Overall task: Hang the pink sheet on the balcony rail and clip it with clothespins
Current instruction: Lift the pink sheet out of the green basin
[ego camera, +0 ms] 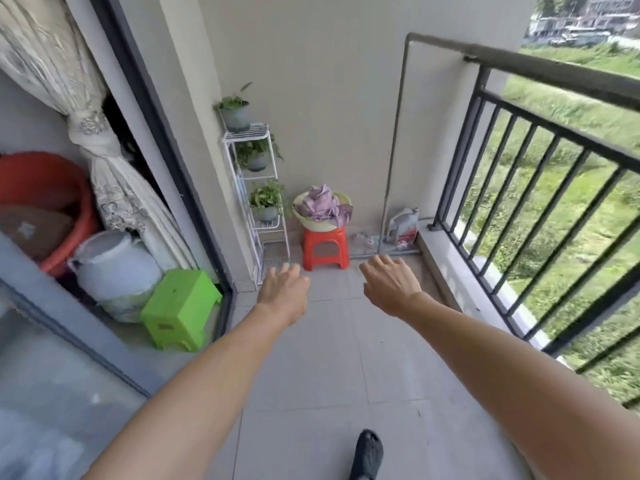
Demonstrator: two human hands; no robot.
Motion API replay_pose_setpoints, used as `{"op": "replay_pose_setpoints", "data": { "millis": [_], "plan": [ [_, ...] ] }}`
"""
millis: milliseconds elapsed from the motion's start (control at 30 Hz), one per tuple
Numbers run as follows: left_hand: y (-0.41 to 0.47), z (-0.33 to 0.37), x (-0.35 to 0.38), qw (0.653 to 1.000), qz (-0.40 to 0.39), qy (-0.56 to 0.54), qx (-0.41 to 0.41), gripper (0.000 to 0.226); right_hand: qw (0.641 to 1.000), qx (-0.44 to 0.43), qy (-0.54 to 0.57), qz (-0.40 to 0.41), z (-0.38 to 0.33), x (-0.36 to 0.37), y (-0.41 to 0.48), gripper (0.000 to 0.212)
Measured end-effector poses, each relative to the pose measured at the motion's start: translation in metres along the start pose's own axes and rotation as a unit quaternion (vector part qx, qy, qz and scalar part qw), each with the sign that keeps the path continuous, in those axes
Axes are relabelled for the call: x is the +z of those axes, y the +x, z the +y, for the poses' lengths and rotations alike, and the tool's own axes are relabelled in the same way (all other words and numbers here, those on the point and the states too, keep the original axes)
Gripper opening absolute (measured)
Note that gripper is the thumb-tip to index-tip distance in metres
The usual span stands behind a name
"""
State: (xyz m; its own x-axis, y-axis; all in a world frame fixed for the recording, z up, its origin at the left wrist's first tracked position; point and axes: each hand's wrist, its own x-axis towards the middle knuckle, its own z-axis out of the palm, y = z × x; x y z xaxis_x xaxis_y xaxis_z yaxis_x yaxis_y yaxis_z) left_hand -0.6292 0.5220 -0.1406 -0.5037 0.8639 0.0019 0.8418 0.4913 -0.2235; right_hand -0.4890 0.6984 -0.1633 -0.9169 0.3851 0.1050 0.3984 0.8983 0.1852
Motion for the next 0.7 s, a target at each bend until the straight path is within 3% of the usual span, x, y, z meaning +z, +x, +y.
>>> {"op": "replay_pose_setpoints", "data": {
  "millis": [500,700],
  "plan": [
    [0.319,-0.117,0.045,0.999,-0.023,-0.016,-0.042,0.023,0.999,-0.043,0.022,-0.011,0.091,0.078,0.352,0.034],
    [0.443,-0.165,0.091,0.998,-0.05,-0.023,-0.03,0.025,0.998,-0.027,0.019,-0.057,0.117,0.133,0.468,0.03]
  ]
}}
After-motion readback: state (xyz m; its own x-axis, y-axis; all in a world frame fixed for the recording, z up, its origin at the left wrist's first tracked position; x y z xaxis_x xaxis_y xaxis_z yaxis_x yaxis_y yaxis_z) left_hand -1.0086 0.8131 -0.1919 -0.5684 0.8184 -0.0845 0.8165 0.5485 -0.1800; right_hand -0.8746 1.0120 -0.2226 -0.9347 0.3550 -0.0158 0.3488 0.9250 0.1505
